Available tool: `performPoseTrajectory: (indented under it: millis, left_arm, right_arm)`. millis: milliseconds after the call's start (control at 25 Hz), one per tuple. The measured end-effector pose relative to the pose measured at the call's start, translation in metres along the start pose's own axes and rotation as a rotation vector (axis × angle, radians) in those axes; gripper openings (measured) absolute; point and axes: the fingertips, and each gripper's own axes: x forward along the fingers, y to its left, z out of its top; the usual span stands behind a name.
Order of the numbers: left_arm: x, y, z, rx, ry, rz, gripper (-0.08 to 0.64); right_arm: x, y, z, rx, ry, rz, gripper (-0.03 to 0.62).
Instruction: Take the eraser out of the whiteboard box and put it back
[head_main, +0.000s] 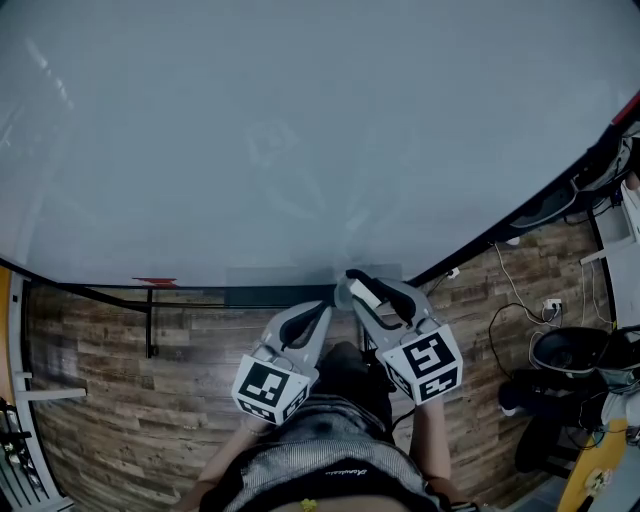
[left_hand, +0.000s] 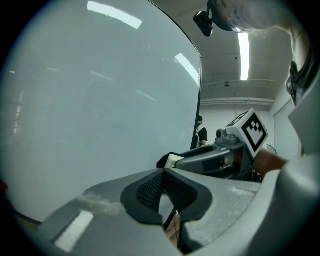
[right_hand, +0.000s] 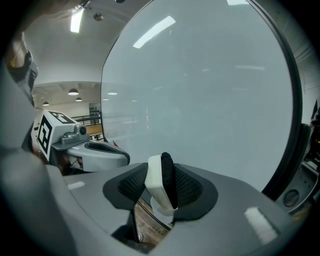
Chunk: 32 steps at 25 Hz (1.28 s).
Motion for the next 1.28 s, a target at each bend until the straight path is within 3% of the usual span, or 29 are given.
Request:
performPoseTrajectory:
  millis: [1280]
  left_arm:
    - [-0.005,0.012,-0.005,-0.011,0.014,0.023,0.0]
  right_arm:
    - [0.047,-0.01,-0.069,0.056,0.129,0.001,0.166]
